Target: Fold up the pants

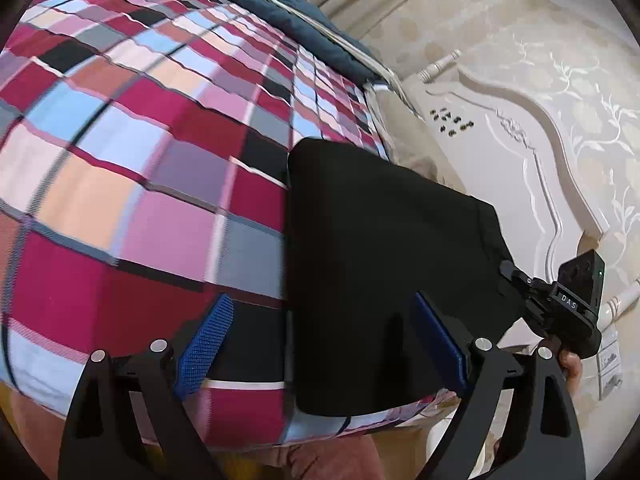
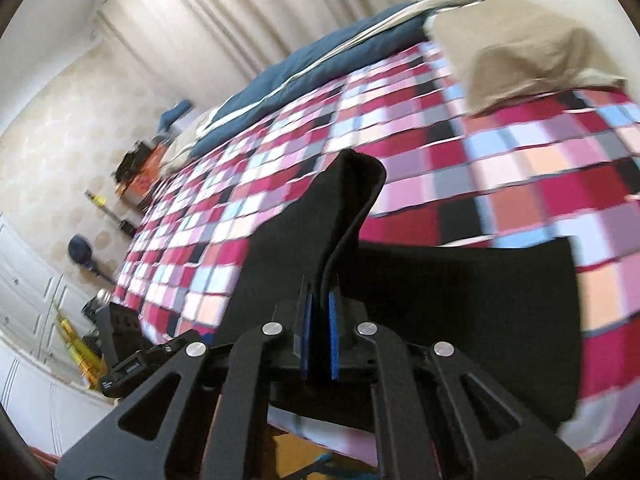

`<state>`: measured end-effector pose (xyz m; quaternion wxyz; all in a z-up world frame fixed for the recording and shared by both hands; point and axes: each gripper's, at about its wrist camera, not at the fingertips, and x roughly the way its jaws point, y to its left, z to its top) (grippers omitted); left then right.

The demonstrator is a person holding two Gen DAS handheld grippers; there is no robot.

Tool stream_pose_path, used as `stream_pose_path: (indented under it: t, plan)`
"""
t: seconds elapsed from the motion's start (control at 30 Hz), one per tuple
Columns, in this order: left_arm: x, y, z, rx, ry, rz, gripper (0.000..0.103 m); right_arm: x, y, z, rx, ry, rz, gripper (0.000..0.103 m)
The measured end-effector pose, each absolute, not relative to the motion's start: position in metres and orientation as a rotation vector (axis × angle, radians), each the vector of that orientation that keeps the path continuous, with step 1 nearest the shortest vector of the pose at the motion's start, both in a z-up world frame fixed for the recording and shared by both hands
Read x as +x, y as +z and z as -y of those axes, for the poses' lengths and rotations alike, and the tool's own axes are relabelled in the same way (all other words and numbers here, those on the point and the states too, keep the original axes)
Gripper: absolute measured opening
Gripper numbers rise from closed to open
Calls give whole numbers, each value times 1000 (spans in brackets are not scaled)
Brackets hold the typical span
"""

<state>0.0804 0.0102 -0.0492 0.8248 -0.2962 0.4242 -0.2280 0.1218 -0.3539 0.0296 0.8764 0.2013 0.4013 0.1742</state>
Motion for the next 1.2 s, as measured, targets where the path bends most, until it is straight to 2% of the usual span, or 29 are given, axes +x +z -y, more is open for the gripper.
stream_pose_path:
  t: [0.17,0.33,0.57,0.63,0.67,0.7,0.8,0.87,1.03,1.1,1.2]
  plan:
    - [87,-56,16,-613,-507,-944,89,104,18,428,478,228,-817,6]
    - [89,-62,45,-575,-537,-981,89,95,-24,481,549,142,-873,1]
    - [92,-75,70,-531,-552,-1031,89,89,-63,503,673,192,-913,1]
    - [92,-79,71,-536,-549,-1044,89,87,-65,505,721,212,-905,5]
    - [92,-81,72,-538,-546,-1050,89,87,-67,507,736,212,-904,16]
    - [92,-82,72,-539,-544,-1053,89,86,-67,508,742,212,-907,31]
    - [93,-84,73,-537,-543,-1051,89,81,-70,511,797,228,-884,57]
    - [92,-85,72,-536,-545,-1049,89,82,-74,507,810,265,-896,61]
    - [92,-85,72,-539,-543,-1049,89,86,-75,488,711,258,-917,63]
    - [92,-85,73,-539,-544,-1050,89,87,-70,479,634,231,-926,53]
    - [94,-84,75,-538,-542,-1052,89,84,-60,461,452,160,-948,49]
